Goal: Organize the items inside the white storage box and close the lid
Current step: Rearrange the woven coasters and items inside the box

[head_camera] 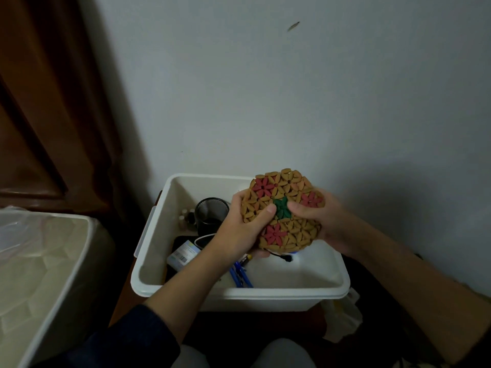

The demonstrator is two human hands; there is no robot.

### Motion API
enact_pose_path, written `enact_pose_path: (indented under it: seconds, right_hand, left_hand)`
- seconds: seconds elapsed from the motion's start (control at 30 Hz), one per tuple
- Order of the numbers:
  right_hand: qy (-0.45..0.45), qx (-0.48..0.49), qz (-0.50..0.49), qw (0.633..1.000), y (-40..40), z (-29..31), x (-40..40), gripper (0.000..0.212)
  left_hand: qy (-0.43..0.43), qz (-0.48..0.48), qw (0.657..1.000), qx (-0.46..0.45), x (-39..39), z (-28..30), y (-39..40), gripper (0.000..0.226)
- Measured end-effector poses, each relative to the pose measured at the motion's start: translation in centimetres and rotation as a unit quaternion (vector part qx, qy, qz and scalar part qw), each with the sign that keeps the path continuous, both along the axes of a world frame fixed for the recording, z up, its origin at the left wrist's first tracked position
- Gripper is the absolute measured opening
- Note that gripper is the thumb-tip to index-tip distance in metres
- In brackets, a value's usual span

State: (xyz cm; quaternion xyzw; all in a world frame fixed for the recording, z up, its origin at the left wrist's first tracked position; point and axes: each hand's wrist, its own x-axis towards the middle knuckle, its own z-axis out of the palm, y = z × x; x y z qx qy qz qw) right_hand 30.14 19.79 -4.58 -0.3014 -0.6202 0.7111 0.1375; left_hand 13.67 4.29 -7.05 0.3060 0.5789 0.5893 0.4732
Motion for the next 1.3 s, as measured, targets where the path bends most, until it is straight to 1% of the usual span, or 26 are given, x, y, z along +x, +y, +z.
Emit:
enact_pose_path:
  seconds: [0.07, 0.1, 0.13, 0.17, 0.2, 0.23, 0.27, 0.3, 0.33, 0.4, 0.43, 0.5, 0.57, 0.63, 0.73, 0.83, 0.97, 1.1, 1.2, 1.3]
  right_hand:
    - [-0.032, 0.067, -0.032, 0.997, 0.8, 0.5, 0.3, 0.061]
    - [-0.058, 0.122, -0.036, 0.990, 1.3, 0.6, 0.4, 0.058]
    - [-0.087, 0.177, -0.026, 0.980, 1.7, 0.7, 0.6, 0.054]
    - [-0.116, 0.219, -0.006, 0.969, 2.1, 0.6, 0.7, 0.050]
    - [-0.145, 0.243, 0.022, 0.959, 2.3, 0.5, 0.7, 0.047]
    - [-0.176, 0.256, 0.055, 0.949, 2.4, 0.3, 0.5, 0.045]
    - [-0.210, 0.265, 0.092, 0.937, 2.4, 0.0, 0.2, 0.045]
    - [-0.243, 0.273, 0.128, 0.922, 2.2, -0.4, -0.2, 0.045]
    - [-0.273, 0.285, 0.165, 0.904, 2.1, -0.9, -0.7, 0.045]
    - [-0.328, 0.312, 0.224, 0.863, 1.7, -1.7, -1.9, 0.044]
    - [-0.349, 0.316, 0.245, 0.848, 1.6, -2.1, -2.5, 0.044]
    - [-0.382, 0.294, 0.275, 0.832, 1.6, -2.8, -3.5, 0.046]
    - [-0.422, 0.257, 0.309, 0.813, 1.8, -3.5, -4.4, 0.053]
    - [-0.467, 0.223, 0.348, 0.782, 1.8, -4.3, -5.5, 0.068]
    - [-0.514, 0.216, 0.380, 0.738, 1.9, -5.5, -7.1, 0.081]
    - [-0.547, 0.217, 0.380, 0.714, 1.7, -6.1, -8.3, 0.089]
    - [-0.566, 0.206, 0.350, 0.717, 1.2, -6.5, -8.8, 0.085]
    - [-0.567, 0.245, 0.338, 0.710, 0.7, -6.7, -8.6, 0.088]
    - [-0.553, 0.258, 0.328, 0.721, 0.4, -7.2, -8.1, 0.086]
    - [-0.532, 0.265, 0.317, 0.739, 0.2, -7.2, -7.4, 0.094]
  left_hand:
    - [0.060, -0.033, 0.997, -0.033, -0.8, -0.7, 0.3, 0.050]
    - [0.102, -0.041, 0.992, -0.063, -1.3, -1.2, 0.5, 0.049]
    - [0.150, -0.048, 0.983, -0.099, -1.9, -1.6, 0.7, 0.047]
    - [0.210, -0.067, 0.966, -0.136, -2.4, -2.0, 0.9, 0.041]
    - [0.271, -0.108, 0.941, -0.171, -2.9, -2.4, 1.1, 0.034]
    - [0.309, -0.159, 0.914, -0.211, -3.2, -2.9, 1.3, 0.028]
    - [0.322, -0.215, 0.888, -0.249, -3.3, -3.3, 1.5, 0.023]
    - [0.342, -0.272, 0.853, -0.286, -3.2, -3.4, 1.5, 0.017]
    - [0.383, -0.321, 0.809, -0.311, -3.1, -3.5, 1.7, 0.019]
    - [0.464, -0.381, 0.731, -0.325, -3.1, -3.8, 2.1, 0.037]
    - [0.483, -0.396, 0.711, -0.324, -3.2, -4.0, 2.2, 0.045]
    - [0.493, -0.420, 0.692, -0.319, -3.6, -4.9, 2.4, 0.055]
    - [0.483, -0.434, 0.692, -0.317, -4.1, -6.0, 2.2, 0.062]
    - [0.477, -0.438, 0.693, -0.316, -4.5, -7.0, 2.2, 0.067]
    - [0.478, -0.441, 0.691, -0.317, -4.8, -7.9, 2.6, 0.063]
    - [0.483, -0.416, 0.705, -0.310, -5.0, -8.4, 2.7, 0.057]
    - [0.503, -0.389, 0.710, -0.302, -5.0, -8.9, 2.8, 0.054]
    - [0.510, -0.386, 0.708, -0.299, -5.1, -9.2, 2.9, 0.048]
    - [0.515, -0.387, 0.704, -0.298, -5.1, -9.4, 3.0, 0.046]
    - [0.509, -0.387, 0.710, -0.293, -5.2, -9.3, 2.9, 0.050]
